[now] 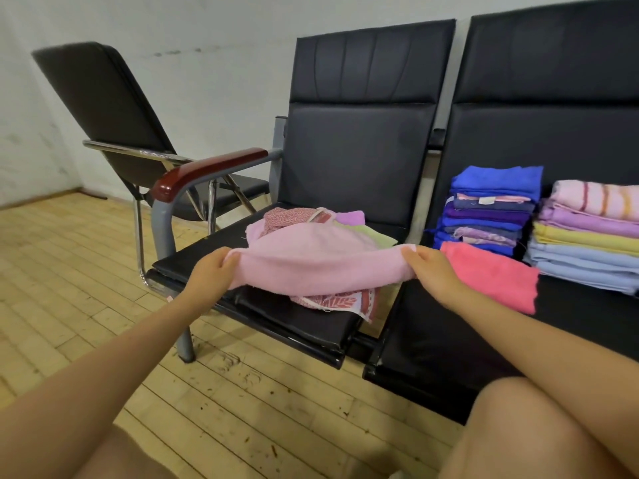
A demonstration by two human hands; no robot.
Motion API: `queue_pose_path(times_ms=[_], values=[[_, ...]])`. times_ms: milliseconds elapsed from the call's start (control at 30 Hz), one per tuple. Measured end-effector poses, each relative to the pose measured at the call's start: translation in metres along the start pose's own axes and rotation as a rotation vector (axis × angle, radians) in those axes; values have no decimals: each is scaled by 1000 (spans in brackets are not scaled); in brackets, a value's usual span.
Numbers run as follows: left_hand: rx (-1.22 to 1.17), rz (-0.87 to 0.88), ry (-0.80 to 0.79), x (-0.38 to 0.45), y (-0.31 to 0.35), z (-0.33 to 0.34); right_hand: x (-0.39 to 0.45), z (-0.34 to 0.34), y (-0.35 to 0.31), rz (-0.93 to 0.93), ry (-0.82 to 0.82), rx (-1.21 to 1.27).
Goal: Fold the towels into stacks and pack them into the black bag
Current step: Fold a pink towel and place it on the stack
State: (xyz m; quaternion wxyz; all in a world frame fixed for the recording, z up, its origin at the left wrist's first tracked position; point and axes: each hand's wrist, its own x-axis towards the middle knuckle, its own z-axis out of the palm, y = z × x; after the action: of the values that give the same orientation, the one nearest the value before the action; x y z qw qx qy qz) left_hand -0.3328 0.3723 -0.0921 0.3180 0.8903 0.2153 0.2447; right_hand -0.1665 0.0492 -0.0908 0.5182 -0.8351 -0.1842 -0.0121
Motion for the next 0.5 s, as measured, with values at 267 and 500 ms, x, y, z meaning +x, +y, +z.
queue_pose_path(times_ms=[267,500], values=[[228,-6,-227,-7,-18,0,-14,-6,15,52,-227,-230],[128,-103,-105,3,-27,4,5,-2,20,90,-48,-92]])
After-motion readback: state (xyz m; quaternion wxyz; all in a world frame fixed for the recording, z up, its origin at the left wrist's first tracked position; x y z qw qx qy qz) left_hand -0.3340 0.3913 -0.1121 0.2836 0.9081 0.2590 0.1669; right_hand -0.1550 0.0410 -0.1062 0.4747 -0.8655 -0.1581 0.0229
